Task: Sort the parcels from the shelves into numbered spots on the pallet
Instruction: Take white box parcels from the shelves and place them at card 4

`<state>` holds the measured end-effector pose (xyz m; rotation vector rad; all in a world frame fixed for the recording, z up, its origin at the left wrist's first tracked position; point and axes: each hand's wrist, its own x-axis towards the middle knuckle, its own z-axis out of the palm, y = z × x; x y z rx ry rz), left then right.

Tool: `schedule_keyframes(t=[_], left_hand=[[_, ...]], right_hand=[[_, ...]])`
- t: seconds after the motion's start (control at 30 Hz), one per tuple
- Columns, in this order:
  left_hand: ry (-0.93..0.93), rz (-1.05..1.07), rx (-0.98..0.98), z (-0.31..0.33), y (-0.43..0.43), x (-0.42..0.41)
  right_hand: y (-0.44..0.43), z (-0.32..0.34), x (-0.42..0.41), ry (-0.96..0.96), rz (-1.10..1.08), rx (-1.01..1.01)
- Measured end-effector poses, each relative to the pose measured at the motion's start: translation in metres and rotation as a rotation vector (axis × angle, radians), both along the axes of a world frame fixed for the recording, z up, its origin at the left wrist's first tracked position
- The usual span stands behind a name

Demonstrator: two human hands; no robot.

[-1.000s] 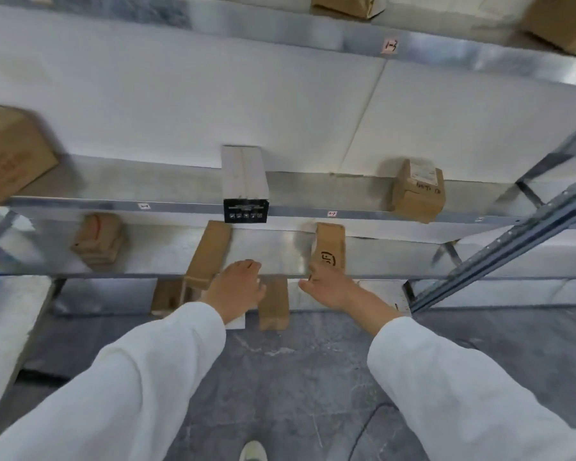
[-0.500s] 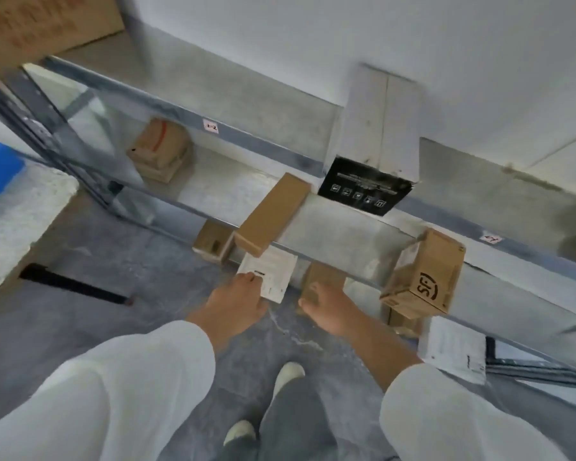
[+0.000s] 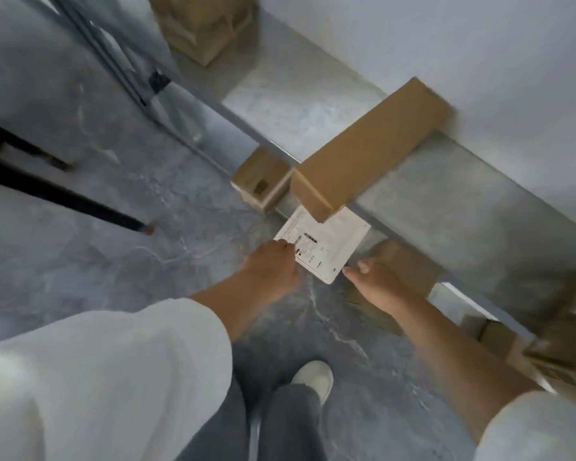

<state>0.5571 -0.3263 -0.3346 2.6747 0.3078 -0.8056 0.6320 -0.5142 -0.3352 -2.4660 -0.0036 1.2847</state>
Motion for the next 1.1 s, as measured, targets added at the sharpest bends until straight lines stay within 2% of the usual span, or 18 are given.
schedule_keyframes(t=[0.13, 0.27, 0.43, 0.53, 0.63, 0.7, 0.77, 0.83, 0.93, 1.1], left_hand=[[-0.025, -0.010, 0.045, -0.049, 0.022, 0.004], [-0.063, 0.137, -0.056, -0.102, 0.036, 0.023], [-0.057, 0.191, -0.161, -0.195, 0.041, 0.056], [-0.109, 0.165, -0.106, -0.243, 0.044, 0.068], [-0.129, 0.123, -0.054, -0.280, 0.045, 0.078], [-0.081, 0.195, -0.129, -0.288, 0.041, 0.087], [-0.039, 0.333, -0.253, -0.288, 0.036, 0.098], [-0.050, 0.471, -0.368, -0.293, 0.036, 0.107], [-0.108, 0.617, -0.546, -0.307, 0.038, 0.115], [-0.161, 0.774, -0.620, -0.304, 0.040, 0.096]], right_hand=[[0.019, -0.064, 0.017, -0.023, -0.033, -0.020], [0.020, -0.130, 0.022, -0.019, -0.197, -0.007], [0.020, -0.212, 0.028, -0.090, -0.414, 0.072], [0.031, -0.247, 0.038, -0.104, -0.510, 0.044], [0.035, -0.270, 0.050, -0.251, -0.546, -0.063], [0.030, -0.287, 0.056, -0.264, -0.621, -0.056], [0.028, -0.298, 0.057, -0.158, -0.771, 0.070], [0.028, -0.309, 0.052, -0.073, -0.902, 0.188], [0.021, -0.328, 0.049, -0.062, -1.026, 0.283], [0.035, -0.301, 0.041, -0.093, -1.055, 0.427]])
